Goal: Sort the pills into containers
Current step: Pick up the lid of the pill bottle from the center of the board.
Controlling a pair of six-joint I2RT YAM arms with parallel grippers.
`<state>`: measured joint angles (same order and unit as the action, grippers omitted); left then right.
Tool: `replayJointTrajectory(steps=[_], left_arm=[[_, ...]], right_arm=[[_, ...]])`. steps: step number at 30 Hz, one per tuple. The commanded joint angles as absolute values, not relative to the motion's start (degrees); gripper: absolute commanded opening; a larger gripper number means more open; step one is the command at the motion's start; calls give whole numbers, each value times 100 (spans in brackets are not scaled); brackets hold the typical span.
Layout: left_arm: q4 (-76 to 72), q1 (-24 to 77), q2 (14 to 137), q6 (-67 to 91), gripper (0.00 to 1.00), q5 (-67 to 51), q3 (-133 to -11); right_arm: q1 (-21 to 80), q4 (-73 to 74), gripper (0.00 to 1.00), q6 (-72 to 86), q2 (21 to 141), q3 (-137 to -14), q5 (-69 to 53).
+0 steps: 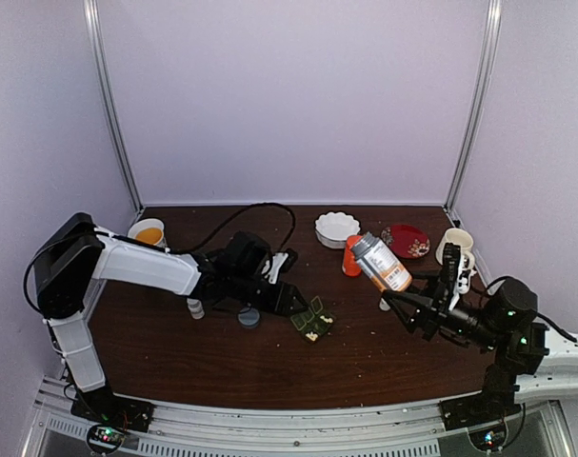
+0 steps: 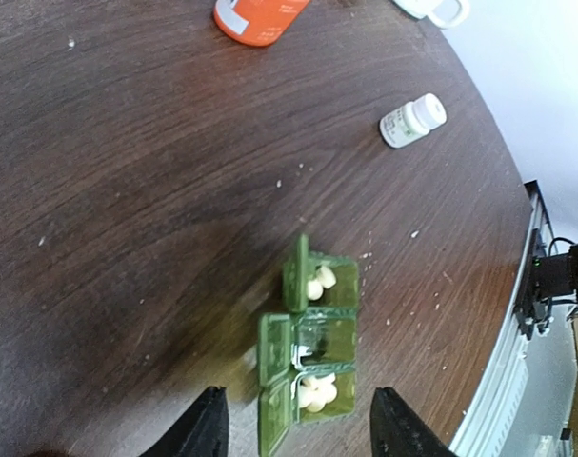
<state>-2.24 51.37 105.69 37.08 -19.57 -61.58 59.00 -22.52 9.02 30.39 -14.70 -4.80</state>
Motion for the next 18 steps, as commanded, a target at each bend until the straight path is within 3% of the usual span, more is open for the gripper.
replayJointTrajectory(steps=[1, 9, 14, 16, 18], left_arm=[[366, 5190, 10149, 3430, 54, -1539, -6370], [1809, 5194, 9552, 2945, 58, -609, -6683], [2744, 5194, 9525, 2700, 87, -177, -6754], [2973, 5194, 9672, 2688, 93, -95, -6828], [3099, 5190, 9810, 2719, 96, -88, -6846]], right_arm=[[5880, -2285, 0, 555, 3029, -1813, -172], [5880, -3800, 0, -132, 3220, -1650, -403], [5880, -4526, 0, -998, 3931, -1601, 115], [5872, -5192, 0, -773, 4277, -1554, 776], [5878, -5944, 0, -677, 4495, -1458, 249]])
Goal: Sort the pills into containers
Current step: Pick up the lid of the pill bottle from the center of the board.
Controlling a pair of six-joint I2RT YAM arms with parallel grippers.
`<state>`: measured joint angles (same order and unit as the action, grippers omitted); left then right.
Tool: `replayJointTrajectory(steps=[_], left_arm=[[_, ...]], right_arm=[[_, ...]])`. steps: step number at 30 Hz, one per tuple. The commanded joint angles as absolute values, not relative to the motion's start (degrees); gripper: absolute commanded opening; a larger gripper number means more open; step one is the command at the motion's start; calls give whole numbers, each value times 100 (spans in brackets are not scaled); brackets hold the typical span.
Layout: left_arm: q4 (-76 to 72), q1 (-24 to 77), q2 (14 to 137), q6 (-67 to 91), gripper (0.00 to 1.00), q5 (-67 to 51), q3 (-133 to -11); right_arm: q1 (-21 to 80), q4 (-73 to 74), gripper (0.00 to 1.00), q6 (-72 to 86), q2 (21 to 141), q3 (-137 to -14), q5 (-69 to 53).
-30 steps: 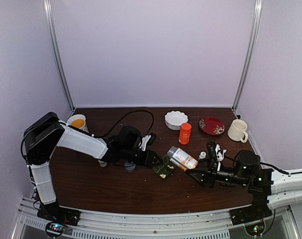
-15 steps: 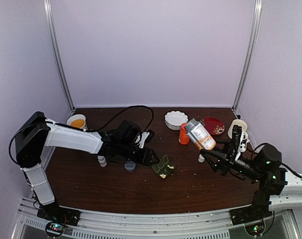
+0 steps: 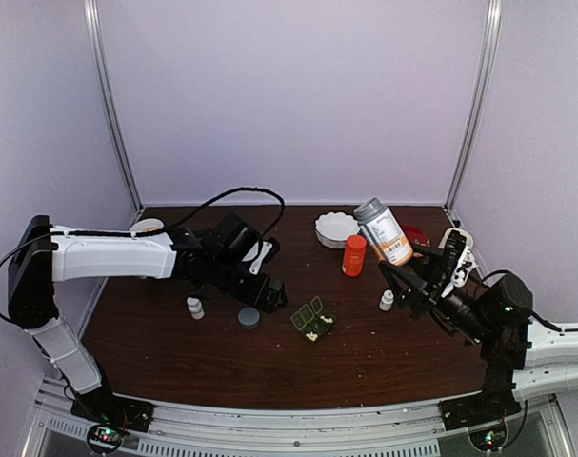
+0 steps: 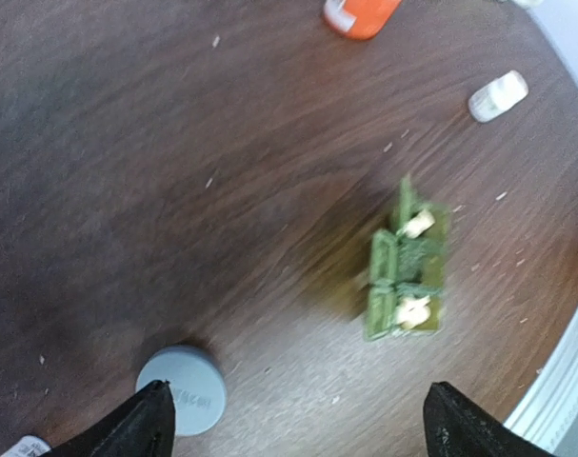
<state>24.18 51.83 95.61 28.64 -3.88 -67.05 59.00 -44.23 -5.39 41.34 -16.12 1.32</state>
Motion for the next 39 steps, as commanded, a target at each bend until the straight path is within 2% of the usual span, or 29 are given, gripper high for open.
replayJointTrajectory(steps=[1, 3, 4, 7, 14, 21, 26, 33, 39], left_arm=[[3121, 5182, 9867, 2727, 96, 91, -6847], [3163, 5174, 9919, 2748, 97, 261, -6827], [3164, 5163, 9935, 2751, 98, 289, -6815], [3285, 5101, 10059, 2753, 97, 279, -6869], [3423, 5044, 10505, 2742, 96, 329, -6985], [3347, 4875, 10812, 2839, 90, 294, -7056], [3305, 4826, 10861, 2789, 78, 268, -7061], [3451, 4817, 10940, 2714, 54, 342, -7178], [3651, 4825, 10408, 2554, 48, 329, -7318]], right_arm=[[5886, -6172, 0, -791, 4639, -1481, -346], [5945, -6279, 0, -1415, 4868, -1561, -1259], [5965, -6270, 0, -1572, 4895, -1553, -1288], [5968, -6605, 0, -1387, 4843, -1411, -534], [5968, -5961, 0, -1416, 4698, -1551, -734], [5968, -6003, 0, -1305, 4712, -1503, -722], [5969, -5773, 0, -1273, 4673, -1537, -714], [5968, -5692, 0, -1244, 4641, -1529, -693], [5968, -5450, 0, -1210, 4658, -1530, -760]])
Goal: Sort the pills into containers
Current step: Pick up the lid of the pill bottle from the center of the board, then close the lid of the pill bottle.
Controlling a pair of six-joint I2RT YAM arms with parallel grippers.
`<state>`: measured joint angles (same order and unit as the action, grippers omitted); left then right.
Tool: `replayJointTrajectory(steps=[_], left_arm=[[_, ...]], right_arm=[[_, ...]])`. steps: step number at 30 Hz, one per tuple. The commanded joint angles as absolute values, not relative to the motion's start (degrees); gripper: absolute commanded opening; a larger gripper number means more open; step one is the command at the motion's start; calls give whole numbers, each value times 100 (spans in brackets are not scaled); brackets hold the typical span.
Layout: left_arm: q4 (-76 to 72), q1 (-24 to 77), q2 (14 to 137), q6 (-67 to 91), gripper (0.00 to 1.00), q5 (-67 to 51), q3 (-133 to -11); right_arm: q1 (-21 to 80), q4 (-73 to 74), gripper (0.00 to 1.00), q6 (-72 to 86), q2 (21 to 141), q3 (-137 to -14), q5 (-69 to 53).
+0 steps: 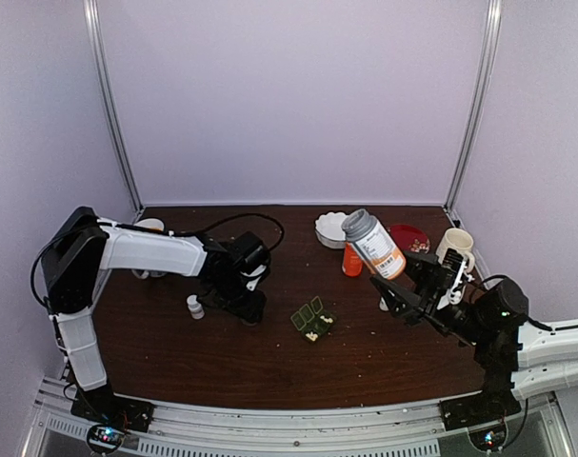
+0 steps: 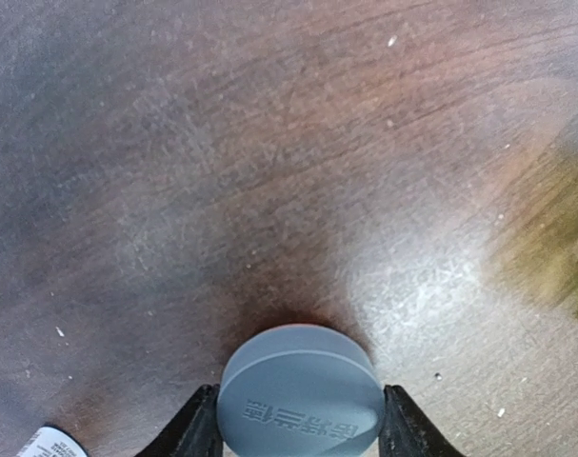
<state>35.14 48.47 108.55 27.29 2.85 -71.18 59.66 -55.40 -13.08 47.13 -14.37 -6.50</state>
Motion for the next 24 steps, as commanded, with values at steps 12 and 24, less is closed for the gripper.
replayJointTrajectory(steps=[12, 24], left_arm=[[2375, 4741, 8319, 2691, 44, -2537, -7604], [-510, 4741, 7762, 4087, 39, -4617, -6845]], right_arm=[[5983, -4675, 0, -1116, 5008, -1929, -1532], [6152, -4420, 0, -1150, 5318, -2380, -1676]])
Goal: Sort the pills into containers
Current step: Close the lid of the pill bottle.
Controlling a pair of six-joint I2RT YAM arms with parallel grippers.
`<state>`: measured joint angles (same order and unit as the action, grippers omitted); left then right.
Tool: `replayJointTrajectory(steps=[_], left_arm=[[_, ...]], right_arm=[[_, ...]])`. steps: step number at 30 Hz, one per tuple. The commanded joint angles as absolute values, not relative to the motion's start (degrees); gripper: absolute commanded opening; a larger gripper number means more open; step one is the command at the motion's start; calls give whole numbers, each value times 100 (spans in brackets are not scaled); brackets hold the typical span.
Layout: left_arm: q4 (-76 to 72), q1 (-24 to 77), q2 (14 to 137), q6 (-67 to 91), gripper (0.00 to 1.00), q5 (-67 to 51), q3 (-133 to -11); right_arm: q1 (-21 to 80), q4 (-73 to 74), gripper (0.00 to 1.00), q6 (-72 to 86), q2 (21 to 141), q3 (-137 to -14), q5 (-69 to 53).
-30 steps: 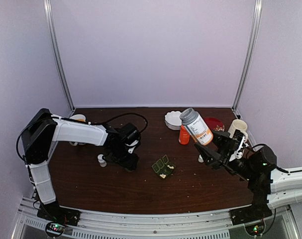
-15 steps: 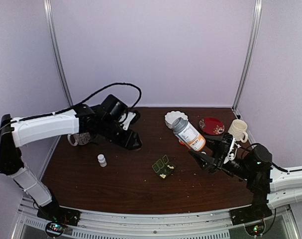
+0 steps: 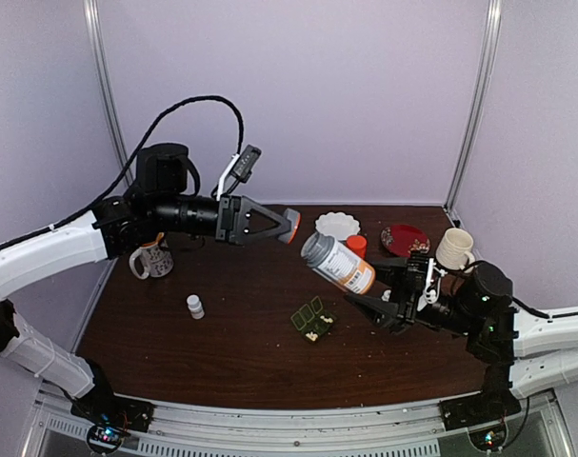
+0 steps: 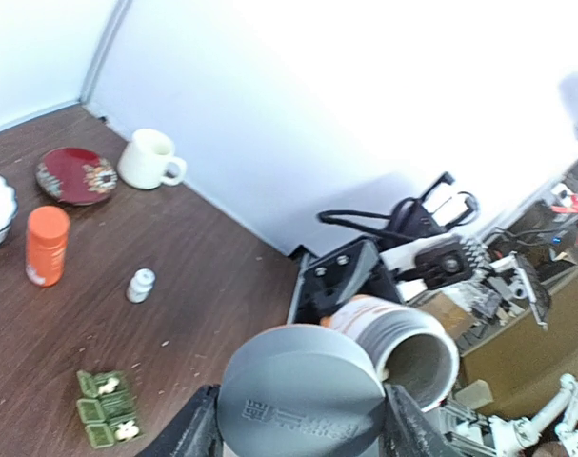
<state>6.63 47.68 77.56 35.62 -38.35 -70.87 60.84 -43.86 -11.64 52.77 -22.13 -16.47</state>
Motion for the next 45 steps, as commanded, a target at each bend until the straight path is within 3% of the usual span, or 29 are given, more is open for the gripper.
replayJointTrajectory(steps=[1, 6, 28, 45], left_arm=[[-686, 4751, 7755, 4189, 38, -4673, -6778], [-1373, 4809, 7812, 4551, 37, -5023, -6646], [-457, 5123, 8131, 4051, 36, -5121, -7197], [563, 5124, 8346, 4544, 35, -4600, -7540]], right_arm=[[6160, -4421, 0, -1165, 5330, -2389, -1650], [6174, -4447, 0, -1198, 5400, -2456, -1579], [6174, -4097, 0, -1394, 5336, -2582, -1277], [6497, -2608, 0, -3531, 5417, -3124, -28]])
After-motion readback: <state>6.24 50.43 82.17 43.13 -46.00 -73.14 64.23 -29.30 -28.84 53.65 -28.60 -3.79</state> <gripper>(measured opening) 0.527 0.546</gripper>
